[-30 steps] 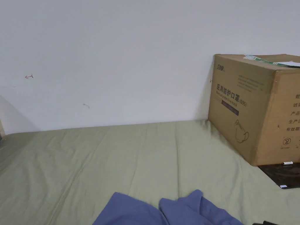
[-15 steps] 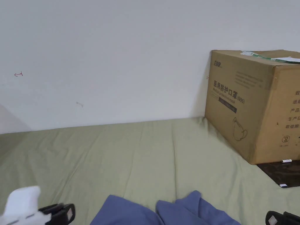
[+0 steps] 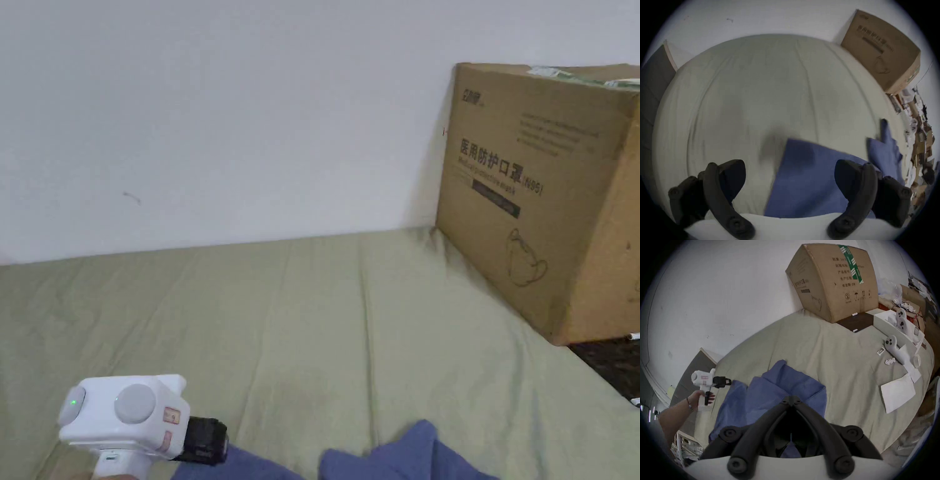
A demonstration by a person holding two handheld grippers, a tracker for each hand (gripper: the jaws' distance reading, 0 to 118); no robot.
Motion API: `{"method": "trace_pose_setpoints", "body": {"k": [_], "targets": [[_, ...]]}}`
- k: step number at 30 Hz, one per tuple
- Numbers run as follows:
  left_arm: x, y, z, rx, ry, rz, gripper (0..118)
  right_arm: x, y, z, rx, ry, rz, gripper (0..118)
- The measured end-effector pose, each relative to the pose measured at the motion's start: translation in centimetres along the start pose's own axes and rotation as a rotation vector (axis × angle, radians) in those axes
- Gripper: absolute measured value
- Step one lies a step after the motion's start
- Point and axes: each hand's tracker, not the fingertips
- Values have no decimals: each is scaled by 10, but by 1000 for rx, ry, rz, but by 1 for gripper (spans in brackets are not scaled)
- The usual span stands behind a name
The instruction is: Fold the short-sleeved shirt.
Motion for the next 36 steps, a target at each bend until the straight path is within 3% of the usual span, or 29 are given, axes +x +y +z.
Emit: {"method": "trace_pose_setpoints", "body": {"k": [3,4,5,6,9,12,13,14,15,16,17,22,24,25,26,27,28,30,31,34,36], "targets": [[7,-7,-26,-62,-17,-66,112,2,1,-17,-27,-13,23,0],[13,-12,-29,-82,-19,-85,105,2,2,-23,-34,-16,29,0],[21,-19,-23,-28,84,-162,100,2,5,-30,-43,-22,35,0],[20,-28,-6,52,75,-201,93,1,9,-37,-51,-20,39,0],[27,-47,25,166,84,-272,3,5,23,-60,-57,54,70,0],[15,-76,74,213,-24,-230,3,-14,42,-86,-60,36,150,0],[13,-84,84,226,-19,-223,3,-20,49,-97,-82,30,182,24],[5,-85,95,241,-9,-211,3,-27,58,-114,-142,22,218,68],[0,-92,105,247,-11,-190,3,-33,62,-135,-201,-5,253,101],[-5,-98,113,252,-26,-157,3,-34,67,-150,-215,-20,265,106],[-9,-102,121,256,-56,-117,3,-34,73,-162,-180,-29,258,106],[-21,-119,142,252,-64,-54,3,-21,104,-249,-351,-134,214,100],[-22,-128,146,252,-47,-58,3,-15,99,-278,-538,-186,223,78],[-22,-132,146,237,-44,-56,3,-14,92,-286,-626,-187,246,76],[-24,-130,145,233,-40,-53,3,-22,85,-282,-597,-239,372,69],[-26,-134,147,225,-38,-46,3,-33,83,-271,-509,-203,455,47],[-27,-137,150,222,-39,-37,3,-39,84,-266,-507,-199,483,37],[-33,-141,158,220,-44,-4,3,-45,82,-257,-546,-97,455,11],[-34,-144,163,226,-42,12,3,-53,75,-239,-520,-93,454,0],[-41,-152,189,281,-60,85,3,-61,77,-205,-460,-23,443,0],[-46,-159,216,347,-61,116,3,-62,93,-164,-324,-25,378,0]]}}
